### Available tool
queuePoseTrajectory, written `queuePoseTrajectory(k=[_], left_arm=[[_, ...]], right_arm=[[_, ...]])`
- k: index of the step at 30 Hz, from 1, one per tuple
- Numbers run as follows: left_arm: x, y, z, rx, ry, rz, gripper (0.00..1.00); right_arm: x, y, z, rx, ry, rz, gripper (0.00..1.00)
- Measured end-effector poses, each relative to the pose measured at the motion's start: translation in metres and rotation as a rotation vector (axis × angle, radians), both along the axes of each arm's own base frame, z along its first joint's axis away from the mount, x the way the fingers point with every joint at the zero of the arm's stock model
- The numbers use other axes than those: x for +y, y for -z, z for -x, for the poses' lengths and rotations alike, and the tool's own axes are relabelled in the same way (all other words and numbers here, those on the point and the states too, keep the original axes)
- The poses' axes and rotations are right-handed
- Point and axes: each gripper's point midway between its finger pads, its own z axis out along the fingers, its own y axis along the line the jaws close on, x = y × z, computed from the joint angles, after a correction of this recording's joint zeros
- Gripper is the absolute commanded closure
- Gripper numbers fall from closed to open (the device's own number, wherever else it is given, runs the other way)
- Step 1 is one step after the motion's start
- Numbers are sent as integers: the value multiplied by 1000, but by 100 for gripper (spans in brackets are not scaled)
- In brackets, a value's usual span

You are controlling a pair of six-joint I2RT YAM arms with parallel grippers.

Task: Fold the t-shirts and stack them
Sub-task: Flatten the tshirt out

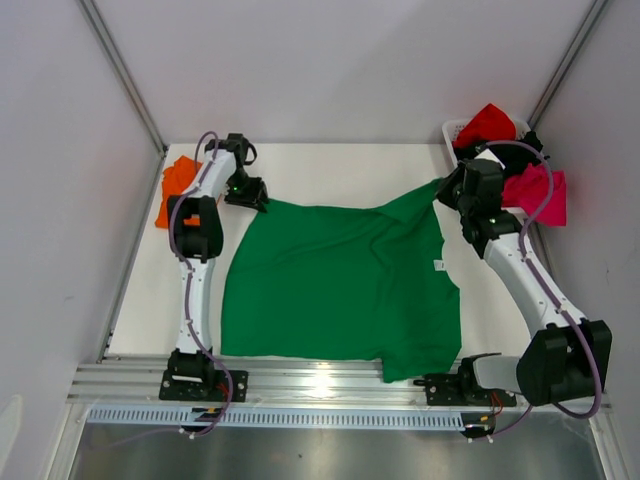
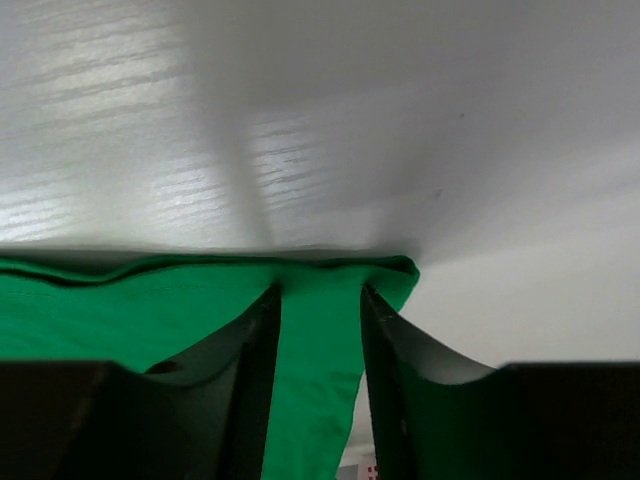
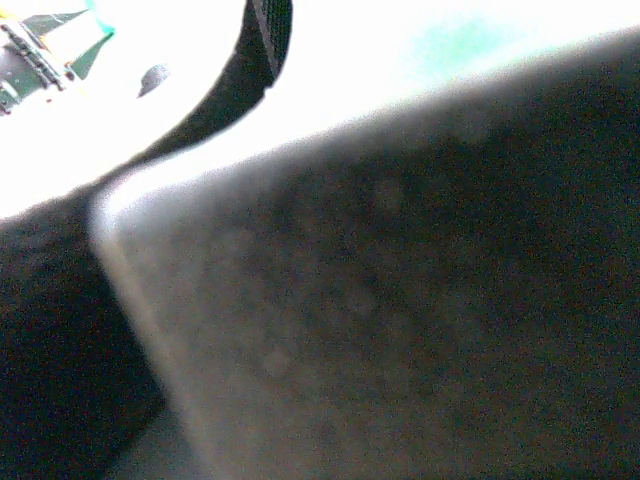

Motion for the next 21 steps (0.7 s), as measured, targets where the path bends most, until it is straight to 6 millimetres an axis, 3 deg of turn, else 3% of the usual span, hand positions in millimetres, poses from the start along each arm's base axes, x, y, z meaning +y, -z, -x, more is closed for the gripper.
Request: queuePoseTrajectory(k=[2,5,15,21], left_arm=[[0,1,3,12,7,0,86],[0,0,5,19,18,2,99],[0,4,10,22,48,0,99],[6,5,39,38,101,-33,99]], right_arm=[[-1,-5,3,-11,1,-2,97],[-2,-13,6,-30,2,-5,97],[-3,-17,7,-40,4,-7,97],[-3,-21,8,-49,3,-10,97]])
